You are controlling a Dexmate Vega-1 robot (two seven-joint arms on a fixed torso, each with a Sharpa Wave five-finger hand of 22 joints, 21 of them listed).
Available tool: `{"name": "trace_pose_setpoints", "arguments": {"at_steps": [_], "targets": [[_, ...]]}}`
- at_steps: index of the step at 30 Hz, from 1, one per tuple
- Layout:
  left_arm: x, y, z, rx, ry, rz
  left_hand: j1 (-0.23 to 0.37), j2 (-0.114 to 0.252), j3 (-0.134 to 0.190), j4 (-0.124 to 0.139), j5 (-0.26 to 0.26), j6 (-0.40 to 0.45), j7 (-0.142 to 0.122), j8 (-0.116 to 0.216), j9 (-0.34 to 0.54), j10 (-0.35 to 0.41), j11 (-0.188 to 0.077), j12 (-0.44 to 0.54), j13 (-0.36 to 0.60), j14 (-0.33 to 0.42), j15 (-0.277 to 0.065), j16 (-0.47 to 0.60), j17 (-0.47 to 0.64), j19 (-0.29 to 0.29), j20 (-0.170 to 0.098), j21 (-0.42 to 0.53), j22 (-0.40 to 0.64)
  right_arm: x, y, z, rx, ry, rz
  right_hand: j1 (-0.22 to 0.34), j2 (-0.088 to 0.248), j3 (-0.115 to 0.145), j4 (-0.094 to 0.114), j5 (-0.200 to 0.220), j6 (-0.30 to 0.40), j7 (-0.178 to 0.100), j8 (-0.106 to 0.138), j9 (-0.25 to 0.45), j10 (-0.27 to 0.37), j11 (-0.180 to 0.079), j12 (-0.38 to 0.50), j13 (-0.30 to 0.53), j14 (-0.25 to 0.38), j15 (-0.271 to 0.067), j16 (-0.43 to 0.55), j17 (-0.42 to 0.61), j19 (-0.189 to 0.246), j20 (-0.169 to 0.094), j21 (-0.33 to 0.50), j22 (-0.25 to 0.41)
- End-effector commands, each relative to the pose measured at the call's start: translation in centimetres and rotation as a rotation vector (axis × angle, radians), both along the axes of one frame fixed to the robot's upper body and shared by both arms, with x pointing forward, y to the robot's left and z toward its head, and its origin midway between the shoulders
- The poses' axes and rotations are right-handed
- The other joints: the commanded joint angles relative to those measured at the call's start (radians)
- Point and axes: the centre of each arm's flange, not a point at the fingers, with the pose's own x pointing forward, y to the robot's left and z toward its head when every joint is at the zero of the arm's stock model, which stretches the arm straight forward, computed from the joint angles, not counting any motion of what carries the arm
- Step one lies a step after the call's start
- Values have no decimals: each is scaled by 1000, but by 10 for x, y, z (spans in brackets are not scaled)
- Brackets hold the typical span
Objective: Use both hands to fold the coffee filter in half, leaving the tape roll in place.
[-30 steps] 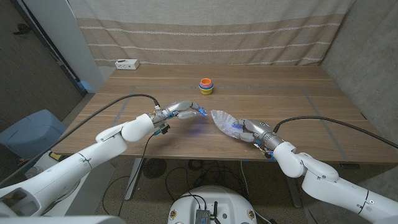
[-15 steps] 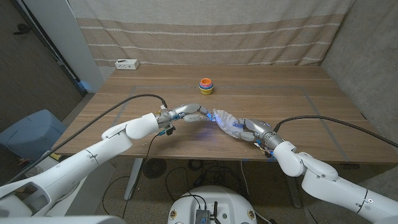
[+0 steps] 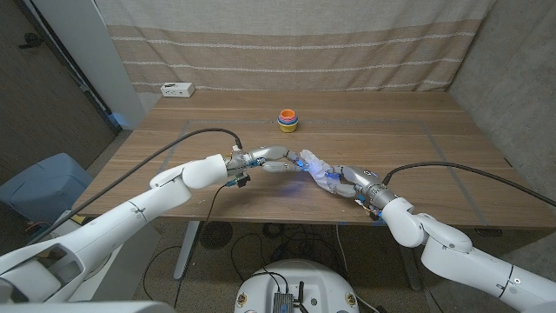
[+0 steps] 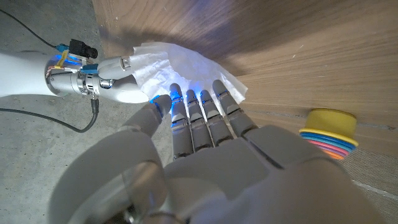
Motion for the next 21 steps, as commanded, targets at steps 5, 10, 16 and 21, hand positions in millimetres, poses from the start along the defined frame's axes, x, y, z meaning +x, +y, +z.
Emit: {"name": "trace_pose_setpoints", "arguments": {"at_steps": [5, 10, 16, 21], "targets": [[11, -28, 10, 84, -84, -24, -22, 3, -1, 20, -7, -15, -1, 1, 5, -13, 0, -1, 4, -12, -13, 1, 4, -14, -4, -8, 1, -2, -3, -2, 15, 1, 6, 2, 11, -6, -1, 4, 10, 0, 5, 4, 8, 2, 6, 4, 12, -31, 4, 6, 15, 2, 8, 5], [13, -36, 11, 105, -95, -34, -34, 3, -1, 31, -9, -23, -1, 2, 5, -20, 0, -2, 3, -22, -11, 0, 4, -21, -4, -11, 1, -2, -4, -3, 20, 1, 12, 3, 11, -8, -1, 4, 11, 0, 5, 4, 8, 2, 6, 4, 12, -32, 4, 6, 16, 1, 9, 5], [20, -43, 10, 142, -91, -28, -46, 5, 1, 43, -12, -39, -2, 1, 5, -39, 2, -5, 3, -39, -14, -2, 3, -31, -4, -16, 1, -2, -5, -2, 35, -5, 28, 6, 15, -9, -1, 5, 14, 1, 6, 4, 13, 6, 8, 4, 19, -32, 7, 6, 20, 0, 10, 5], [26, -52, 8, 192, -90, -18, -61, 6, 4, 58, -16, -66, -5, -1, 5, -62, 0, -7, 3, -62, -10, -4, 3, -43, -2, -22, 1, -3, -7, 0, 67, 3, 54, 4, 51, -4, 13, 6, 22, 5, 9, 4, 19, 8, 10, 4, 26, -32, 13, 13, 22, -3, 11, 6]]}}
